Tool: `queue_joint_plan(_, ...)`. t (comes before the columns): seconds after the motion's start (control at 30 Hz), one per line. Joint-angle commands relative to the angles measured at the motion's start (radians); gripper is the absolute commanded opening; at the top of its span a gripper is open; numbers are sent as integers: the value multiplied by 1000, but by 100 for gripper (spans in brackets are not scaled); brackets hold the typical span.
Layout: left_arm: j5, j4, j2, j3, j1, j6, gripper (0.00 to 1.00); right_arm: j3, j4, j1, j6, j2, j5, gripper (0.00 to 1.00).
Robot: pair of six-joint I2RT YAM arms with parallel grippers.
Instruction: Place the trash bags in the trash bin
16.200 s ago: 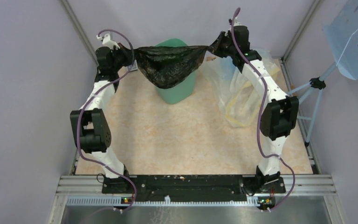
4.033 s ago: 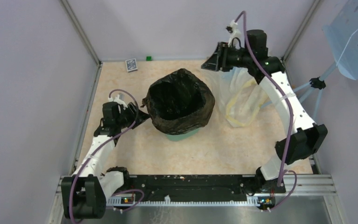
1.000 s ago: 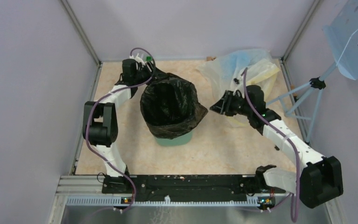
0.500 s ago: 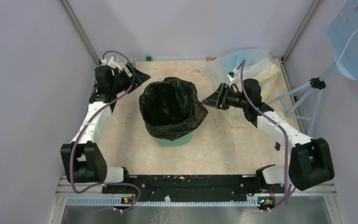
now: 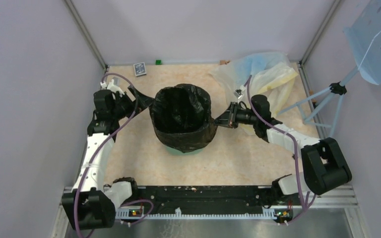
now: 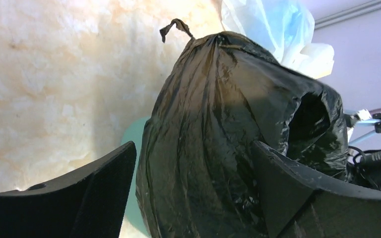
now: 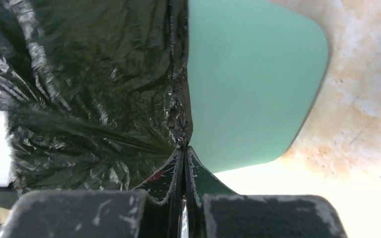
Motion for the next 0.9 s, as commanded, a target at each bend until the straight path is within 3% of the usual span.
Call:
queue_joint_plan(0.0,26,-41,-73,-53,0,11,90,-21,50,36,-16,29,29,0)
queue_joint_plan(0.33,94,55,-68,-174,0,-33,88,-32,45,95,-42,88,124,0)
queue_joint_plan(0.87,171,135,9,-187,-2,-62,89,-38,25,179,-79,150,231,0)
